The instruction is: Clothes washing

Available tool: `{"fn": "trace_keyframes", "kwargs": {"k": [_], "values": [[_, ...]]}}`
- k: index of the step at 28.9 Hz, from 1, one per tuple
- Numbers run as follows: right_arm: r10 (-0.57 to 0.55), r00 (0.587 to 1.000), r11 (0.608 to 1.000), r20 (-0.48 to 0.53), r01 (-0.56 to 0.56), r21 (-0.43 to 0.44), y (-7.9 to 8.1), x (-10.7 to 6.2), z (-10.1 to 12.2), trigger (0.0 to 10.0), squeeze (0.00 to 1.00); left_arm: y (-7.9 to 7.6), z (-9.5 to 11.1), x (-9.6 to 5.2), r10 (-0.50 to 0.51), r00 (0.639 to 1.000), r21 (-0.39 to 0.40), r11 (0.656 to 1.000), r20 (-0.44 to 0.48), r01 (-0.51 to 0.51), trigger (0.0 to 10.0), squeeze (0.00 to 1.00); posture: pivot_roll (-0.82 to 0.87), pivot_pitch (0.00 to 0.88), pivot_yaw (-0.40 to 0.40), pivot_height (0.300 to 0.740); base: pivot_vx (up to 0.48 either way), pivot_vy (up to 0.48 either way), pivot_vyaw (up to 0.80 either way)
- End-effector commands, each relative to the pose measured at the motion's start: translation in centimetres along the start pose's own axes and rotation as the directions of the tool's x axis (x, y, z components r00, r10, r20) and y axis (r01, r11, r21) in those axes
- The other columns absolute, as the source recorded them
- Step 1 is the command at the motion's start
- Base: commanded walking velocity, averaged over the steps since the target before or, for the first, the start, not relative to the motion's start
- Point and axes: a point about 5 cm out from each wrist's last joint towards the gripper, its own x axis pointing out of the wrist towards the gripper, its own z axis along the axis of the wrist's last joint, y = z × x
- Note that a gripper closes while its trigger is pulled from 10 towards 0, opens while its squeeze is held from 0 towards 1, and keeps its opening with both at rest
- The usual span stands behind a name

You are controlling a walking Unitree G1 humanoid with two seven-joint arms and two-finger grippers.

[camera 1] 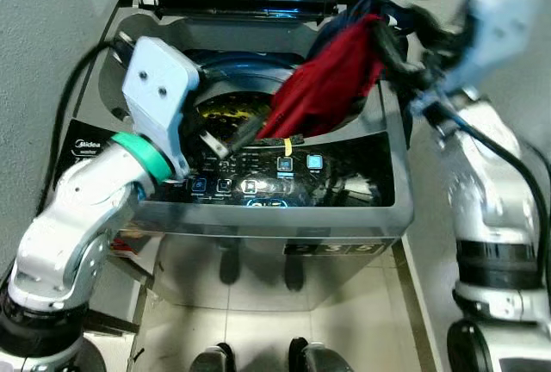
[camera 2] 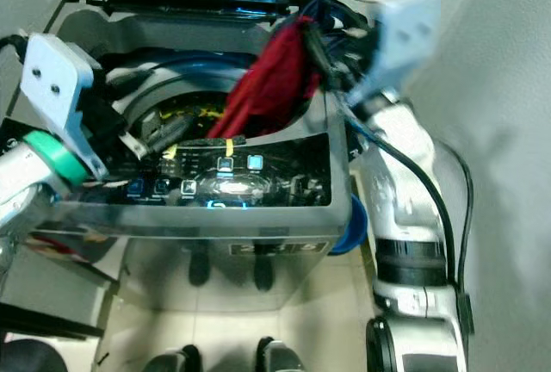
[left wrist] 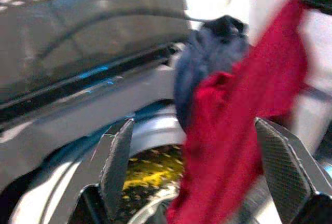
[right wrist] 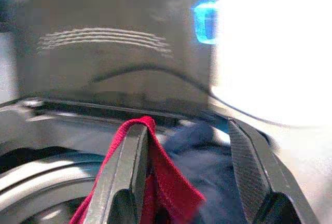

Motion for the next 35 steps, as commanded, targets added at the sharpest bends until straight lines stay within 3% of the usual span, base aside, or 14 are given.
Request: {"fn": "trace_keyframes", "kwargs": {"k": [1, 5, 7, 12, 15, 17, 23, 35], "values": [[-0.005, 0.998, 1.0, 0.056, 0.005, 0.015, 0.1, -0.2, 1.1, 10.0, 0.0, 0.6, 0.0, -0.1, 0.045, 0.999, 0.011, 0.999, 0.008, -0.045, 10.0, 0.0, 0.0, 0.121, 0.057, 0.74, 0.0, 0.0, 0.0], [0.026, 0.997, 0.999, 0.077, -0.028, 0.034, 0.8, -1.4, 1.3, 10.0, 0.0, 2.4, 0.3, 0.4, 0.178, 0.983, -0.007, 0.984, 0.039, -0.178, 10.0, 0.0, 0.01, 0.105, 0.058, 0.74, 0.0, 0.0, 0.0], [-0.01, 0.996, 1.0, 0.09, 0.01, 0.004, 0.6, -2.0, 1.5, 10.0, 0.0, 3.7, 0.4, 0.4, 0.257, 0.965, -0.004, 0.966, 0.052, -0.257, 10.0, 0.0, 0.01, 0.098, 0.062, 0.74, 0.0, 0.0, 0.0], [-0.056, 0.994, 0.998, 0.09, 0.058, -0.03, 0.5, -2.2, 1.2, 10.0, 0.0, 4.5, 0.5, 0.5, 0.31, 0.949, 0.011, 0.95, 0.062, -0.311, 10.0, 0.0, 0.0, 0.09, 0.064, 0.74, 0.0, 0.0, 0.0], [-0.094, 0.991, 0.995, 0.092, 0.098, -0.036, 0.8, -1.5, 0.9, 10.0, 0.0, 5.1, 0.4, 0.8, 0.363, 0.929, 0.008, 0.931, 0.072, -0.364, 10.0, 0.0, 0.01, 0.086, 0.059, 0.74, 0.0, 0.0, 0.0], [-0.12, 0.986, 0.993, 0.111, 0.12, 0.008, 1.3, 0.3, 0.8, 10.0, 0.0, 5.9, 0.3, 1.4, 0.439, 0.895, -0.008, 0.898, 0.084, -0.439, 10.0, 0.0, 0.0, 0.087, 0.049, 0.74, 0.0, 0.0, 0.0], [-0.111, 0.985, 0.992, 0.131, 0.101, 0.077, 2.4, 2.0, 1.0, 10.0, 0.0, 6.3, 0.3, 2.4, 0.479, 0.871, -0.034, 0.877, 0.109, -0.479, 10.0, 0.0, -0.01, 0.078, 0.035, 0.74, 0.0, 0.0, 0.0], [-0.094, 0.987, 0.993, 0.128, 0.083, 0.087, 2.9, 2.2, 0.8, 10.0, 0.0, 6.5, 0.0, 2.6, 0.498, 0.858, -0.037, 0.867, 0.127, -0.498, 10.0, 0.0, -0.01, 0.061, 0.02, 0.74, 0.0, 0.0, 0.0]]}}
